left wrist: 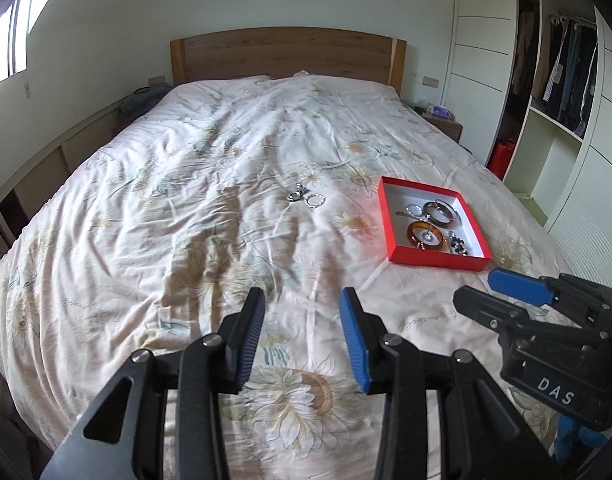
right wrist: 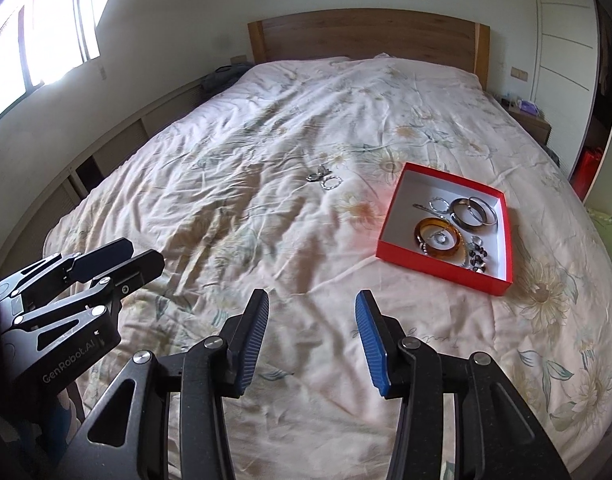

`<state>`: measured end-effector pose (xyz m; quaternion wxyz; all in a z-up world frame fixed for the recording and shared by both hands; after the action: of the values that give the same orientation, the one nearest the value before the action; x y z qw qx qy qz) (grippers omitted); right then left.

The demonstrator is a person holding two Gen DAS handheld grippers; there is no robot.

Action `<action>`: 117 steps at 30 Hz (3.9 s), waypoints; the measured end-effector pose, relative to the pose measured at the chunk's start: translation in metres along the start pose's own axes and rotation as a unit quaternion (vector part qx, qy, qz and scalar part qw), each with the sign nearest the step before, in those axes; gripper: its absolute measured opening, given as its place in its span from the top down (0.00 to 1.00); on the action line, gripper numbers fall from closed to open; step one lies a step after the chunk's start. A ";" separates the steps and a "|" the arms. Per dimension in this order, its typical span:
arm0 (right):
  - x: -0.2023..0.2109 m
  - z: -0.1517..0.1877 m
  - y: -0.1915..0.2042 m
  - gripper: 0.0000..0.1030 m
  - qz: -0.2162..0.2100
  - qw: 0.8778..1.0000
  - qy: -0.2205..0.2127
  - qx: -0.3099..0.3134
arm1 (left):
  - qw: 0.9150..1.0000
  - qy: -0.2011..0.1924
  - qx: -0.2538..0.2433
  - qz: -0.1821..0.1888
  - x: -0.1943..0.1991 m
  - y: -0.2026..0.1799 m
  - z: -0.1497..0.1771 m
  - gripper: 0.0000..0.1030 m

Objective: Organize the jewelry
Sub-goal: 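Withdraw both open tools from the red box, then grasp the silver watch with the left tool while the right tool grasps the twisted hoop, then carry the watch and twisted hoop into the red box and open both tools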

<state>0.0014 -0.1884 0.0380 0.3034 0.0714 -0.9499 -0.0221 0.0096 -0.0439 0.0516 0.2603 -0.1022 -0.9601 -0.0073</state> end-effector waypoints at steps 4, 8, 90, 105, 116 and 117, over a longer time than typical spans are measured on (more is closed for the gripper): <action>0.009 0.001 0.010 0.56 -0.002 1.000 -0.006 0.008 | 1.000 -0.010 0.001 -0.005 0.011 0.005 0.000 0.64; 0.021 0.001 0.015 0.56 -0.006 1.000 -0.017 0.011 | 1.000 -0.027 0.003 -0.008 0.027 0.010 0.000 0.64; -0.415 -0.101 -0.066 0.94 -0.034 0.982 0.182 0.049 | 0.975 0.134 -0.061 0.165 -0.423 0.040 -0.050 0.64; -0.351 -0.119 -0.096 0.94 -0.057 0.991 0.122 -0.006 | 0.981 0.133 -0.060 0.130 -0.433 0.028 -0.044 0.78; -0.268 -0.122 -0.146 0.94 -0.016 0.996 0.079 -0.039 | 0.985 0.092 -0.057 0.136 -0.361 0.014 -0.080 0.78; -0.259 -0.122 -0.154 0.94 -0.009 0.996 0.075 -0.043 | 0.984 0.087 -0.056 0.143 -0.353 0.008 -0.085 0.78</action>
<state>0.3001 -0.3021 -0.0241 0.3766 0.0684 -0.9219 -0.0603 0.3511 -0.1097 -0.0525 0.3348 -0.2519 -0.9074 -0.0329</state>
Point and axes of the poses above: each gripper's, at about its wrist camera, not at the fingertips, and x roughly against the way its jaws point, y to its left, z to its underside, the point moved 2 cm from there along -x, roughly the way its jaws point, and after that the axes turned 12 degrees about -y, right-handed, at the moved point
